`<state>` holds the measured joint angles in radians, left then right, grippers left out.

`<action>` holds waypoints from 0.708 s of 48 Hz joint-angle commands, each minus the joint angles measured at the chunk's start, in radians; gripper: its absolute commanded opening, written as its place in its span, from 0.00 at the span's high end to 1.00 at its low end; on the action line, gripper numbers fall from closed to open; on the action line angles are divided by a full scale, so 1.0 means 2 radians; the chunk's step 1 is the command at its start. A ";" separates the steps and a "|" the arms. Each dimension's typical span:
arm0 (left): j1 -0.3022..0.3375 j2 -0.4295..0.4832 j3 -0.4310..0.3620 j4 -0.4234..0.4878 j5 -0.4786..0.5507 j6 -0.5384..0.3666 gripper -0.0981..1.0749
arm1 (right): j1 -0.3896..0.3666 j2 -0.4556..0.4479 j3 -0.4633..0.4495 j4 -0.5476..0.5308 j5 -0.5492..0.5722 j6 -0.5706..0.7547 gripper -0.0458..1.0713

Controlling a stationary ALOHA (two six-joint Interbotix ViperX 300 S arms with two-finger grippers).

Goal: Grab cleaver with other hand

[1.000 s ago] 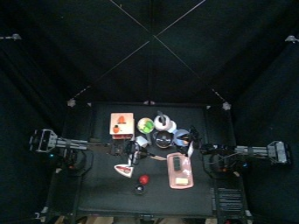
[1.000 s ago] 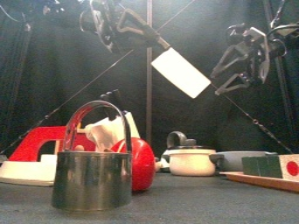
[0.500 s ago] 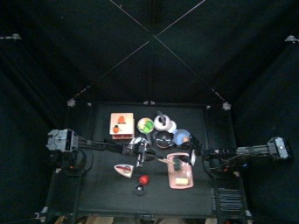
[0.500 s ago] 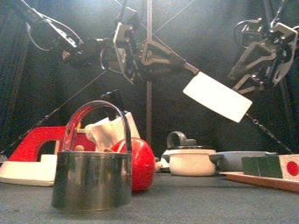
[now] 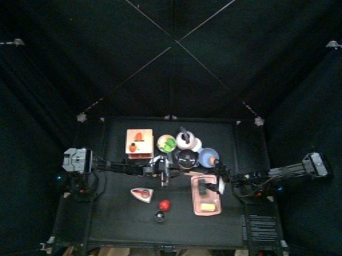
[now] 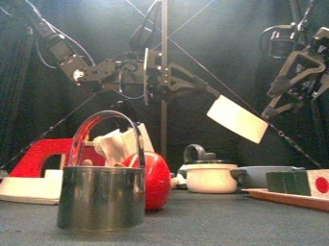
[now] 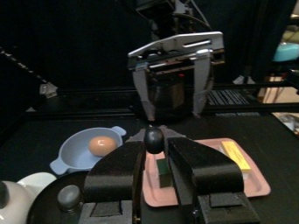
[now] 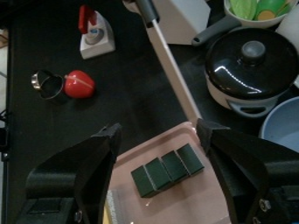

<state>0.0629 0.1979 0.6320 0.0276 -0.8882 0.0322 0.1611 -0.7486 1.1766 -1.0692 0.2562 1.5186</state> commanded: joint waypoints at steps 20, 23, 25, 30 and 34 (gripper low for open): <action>-0.028 -0.004 -0.009 -0.008 -0.018 0.012 0.40 | 0.012 0.009 -0.007 0.004 0.059 -0.001 0.09; -0.028 -0.003 -0.012 -0.008 -0.019 0.011 0.40 | 0.015 0.012 -0.006 0.005 0.053 -0.001 0.09; -0.028 -0.002 -0.014 -0.008 -0.019 0.011 0.40 | 0.017 0.014 -0.006 0.005 0.046 -0.001 0.09; -0.028 0.001 -0.018 -0.008 -0.019 0.011 0.40 | 0.018 0.021 -0.006 0.005 0.038 -0.001 0.11; -0.029 0.002 -0.020 -0.008 -0.019 0.011 0.40 | 0.018 0.026 -0.005 0.005 0.037 -0.001 0.14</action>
<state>0.0061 0.2086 0.6182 0.0138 -0.9158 0.0522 0.1933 -0.7010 1.1766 -1.0600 0.3359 1.5186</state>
